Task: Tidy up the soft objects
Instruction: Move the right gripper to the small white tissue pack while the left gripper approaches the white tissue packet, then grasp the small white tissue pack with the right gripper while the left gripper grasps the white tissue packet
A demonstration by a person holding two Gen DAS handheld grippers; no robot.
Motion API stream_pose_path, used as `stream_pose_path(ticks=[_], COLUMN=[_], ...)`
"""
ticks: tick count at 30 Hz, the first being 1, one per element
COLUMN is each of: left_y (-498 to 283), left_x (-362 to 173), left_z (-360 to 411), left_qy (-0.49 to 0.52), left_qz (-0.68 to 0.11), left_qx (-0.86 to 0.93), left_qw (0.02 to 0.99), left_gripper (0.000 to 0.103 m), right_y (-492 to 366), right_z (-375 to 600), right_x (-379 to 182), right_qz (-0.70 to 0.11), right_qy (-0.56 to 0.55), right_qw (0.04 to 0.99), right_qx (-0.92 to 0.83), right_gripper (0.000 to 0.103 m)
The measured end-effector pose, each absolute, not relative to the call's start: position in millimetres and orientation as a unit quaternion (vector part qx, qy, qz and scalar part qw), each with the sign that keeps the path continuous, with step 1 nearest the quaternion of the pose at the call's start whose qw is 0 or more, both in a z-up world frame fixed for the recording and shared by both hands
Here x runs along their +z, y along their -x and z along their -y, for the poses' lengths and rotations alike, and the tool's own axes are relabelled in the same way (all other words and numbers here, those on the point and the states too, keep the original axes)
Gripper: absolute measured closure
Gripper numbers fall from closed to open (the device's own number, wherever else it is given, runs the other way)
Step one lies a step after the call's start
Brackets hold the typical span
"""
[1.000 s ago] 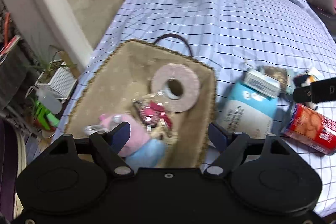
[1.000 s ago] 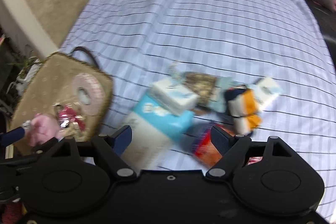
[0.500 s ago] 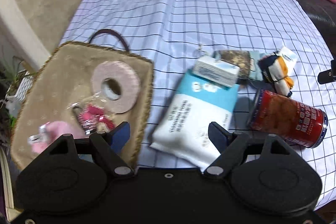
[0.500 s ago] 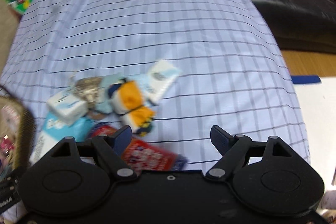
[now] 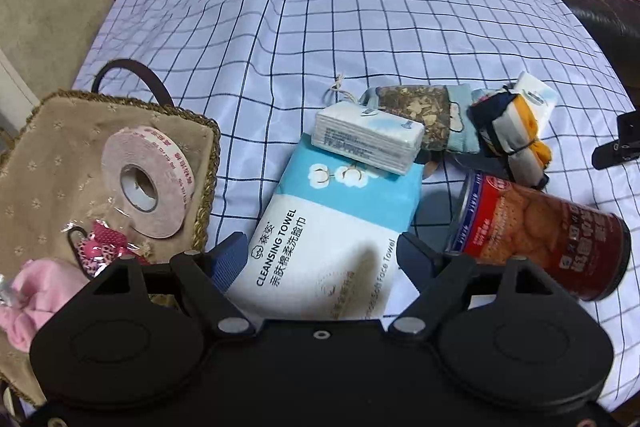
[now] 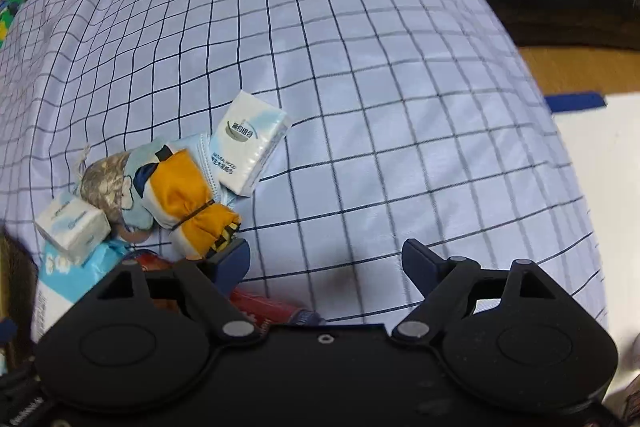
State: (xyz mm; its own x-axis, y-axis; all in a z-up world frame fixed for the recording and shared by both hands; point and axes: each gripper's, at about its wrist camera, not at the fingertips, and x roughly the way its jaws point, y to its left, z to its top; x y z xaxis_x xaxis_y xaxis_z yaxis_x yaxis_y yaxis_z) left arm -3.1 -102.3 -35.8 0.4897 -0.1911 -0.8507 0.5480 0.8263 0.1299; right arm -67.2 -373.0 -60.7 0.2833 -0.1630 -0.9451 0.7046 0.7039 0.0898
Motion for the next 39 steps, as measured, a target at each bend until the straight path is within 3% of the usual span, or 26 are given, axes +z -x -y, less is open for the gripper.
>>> stream_pose_path(ticks=[16, 23, 36, 39], left_y=[-21.8, -22.5, -24.8, -24.0], left_x=[-50.4, -56.3, -55.5, -54.6], left_z=[105.2, 107.2, 103.4, 103.0], left_qy=[-0.169, -0.174, -0.166, -0.164], left_qz=[-0.481, -0.485, -0.486, -0.486], left_qx=[-0.205, -0.204, -0.204, -0.207], left_qw=[0.836, 0.832, 0.833, 0.833], left_gripper=[0.024, 0.024, 0.024, 0.024], right_y=[-13.2, -37.5, 16.1, 37.5], right_z=[409.8, 414.5, 426.5, 434.7], right_x=[-80.8, -110.7, -103.7, -102.9], right_qz=[-0.462, -0.485, -0.535, -0.540], right_qy=[-0.300, -0.282, -0.171, -0.166], right_qw=[0.770, 0.760, 0.733, 0.712], right_qx=[-0.322, -0.330, -0.384, -0.417], right_gripper=[0.020, 0.020, 0.018, 0.027])
